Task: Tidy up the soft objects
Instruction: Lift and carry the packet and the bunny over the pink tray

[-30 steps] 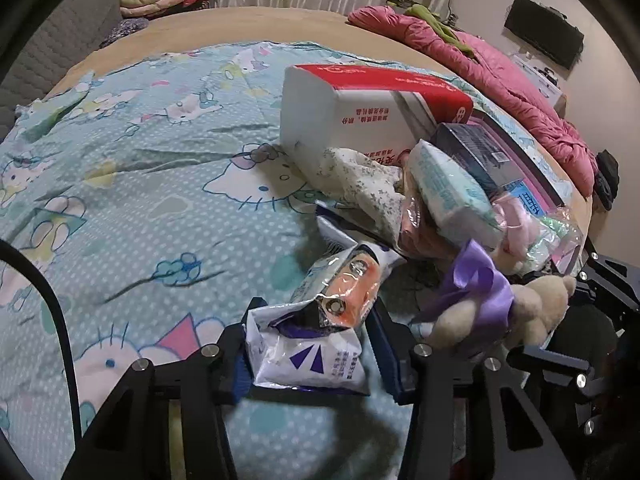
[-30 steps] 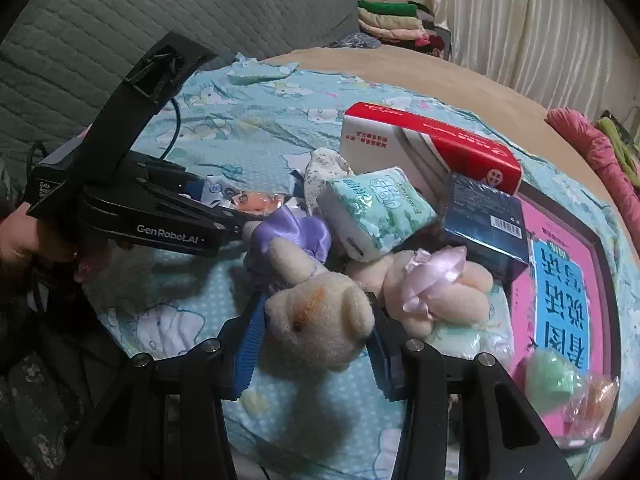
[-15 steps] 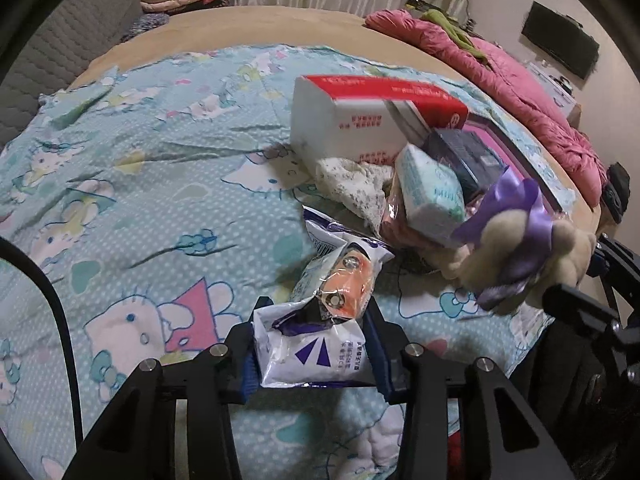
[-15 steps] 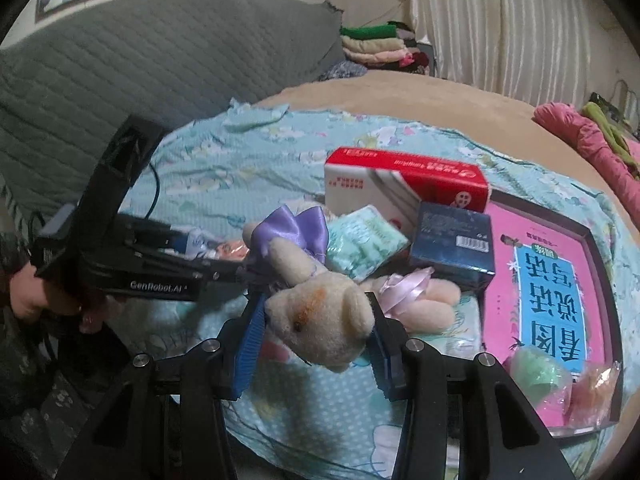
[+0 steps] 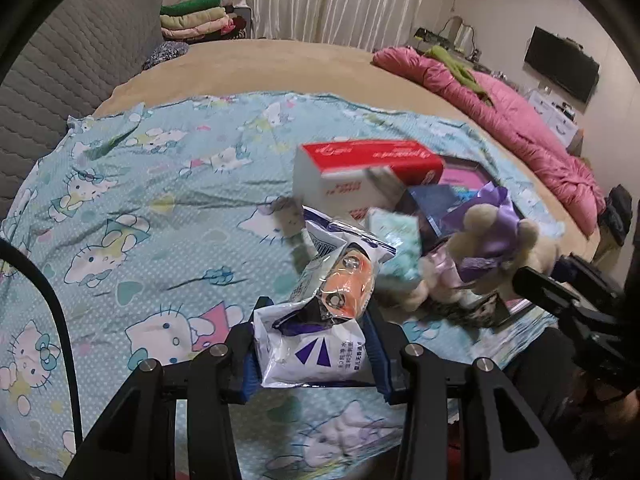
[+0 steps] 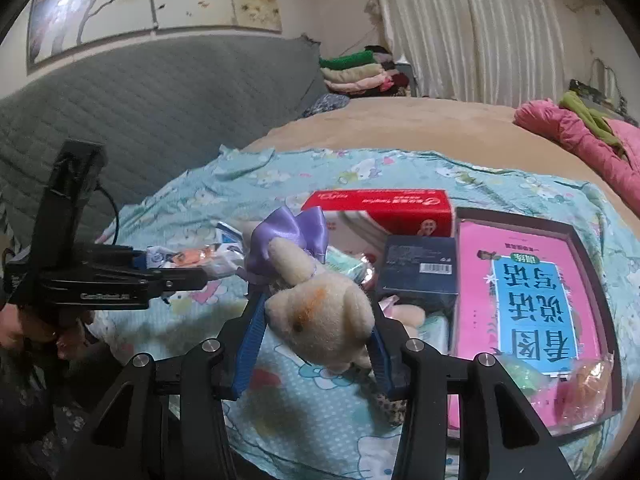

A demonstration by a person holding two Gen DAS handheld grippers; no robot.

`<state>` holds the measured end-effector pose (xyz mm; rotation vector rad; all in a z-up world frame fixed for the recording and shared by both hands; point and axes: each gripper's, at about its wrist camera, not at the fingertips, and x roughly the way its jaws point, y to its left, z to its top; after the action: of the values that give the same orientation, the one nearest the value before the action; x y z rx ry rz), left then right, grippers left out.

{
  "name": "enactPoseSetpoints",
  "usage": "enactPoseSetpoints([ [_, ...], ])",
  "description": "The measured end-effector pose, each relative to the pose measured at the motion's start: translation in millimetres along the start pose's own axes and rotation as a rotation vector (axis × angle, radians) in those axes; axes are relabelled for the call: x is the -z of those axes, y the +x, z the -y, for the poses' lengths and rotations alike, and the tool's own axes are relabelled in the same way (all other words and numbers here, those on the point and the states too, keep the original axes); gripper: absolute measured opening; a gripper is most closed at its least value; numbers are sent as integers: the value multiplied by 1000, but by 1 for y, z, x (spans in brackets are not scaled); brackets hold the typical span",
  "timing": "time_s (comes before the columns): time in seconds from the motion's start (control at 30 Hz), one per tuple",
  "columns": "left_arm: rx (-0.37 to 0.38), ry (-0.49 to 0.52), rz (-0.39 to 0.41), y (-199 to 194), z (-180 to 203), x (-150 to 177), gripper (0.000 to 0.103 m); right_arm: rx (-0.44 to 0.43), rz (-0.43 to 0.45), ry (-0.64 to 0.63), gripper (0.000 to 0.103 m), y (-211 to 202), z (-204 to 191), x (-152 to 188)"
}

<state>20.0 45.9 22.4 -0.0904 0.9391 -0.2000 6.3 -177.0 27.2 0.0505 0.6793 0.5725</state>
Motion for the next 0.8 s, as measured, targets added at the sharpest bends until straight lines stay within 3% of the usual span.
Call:
enactPoseSetpoints([
  [0.53, -2, 90, 30, -18, 62, -17, 44, 53, 111, 131, 49, -32, 44, -9],
  [0.8, 31, 119, 41, -18, 94, -27, 44, 105, 157, 199, 49, -47, 69, -9],
])
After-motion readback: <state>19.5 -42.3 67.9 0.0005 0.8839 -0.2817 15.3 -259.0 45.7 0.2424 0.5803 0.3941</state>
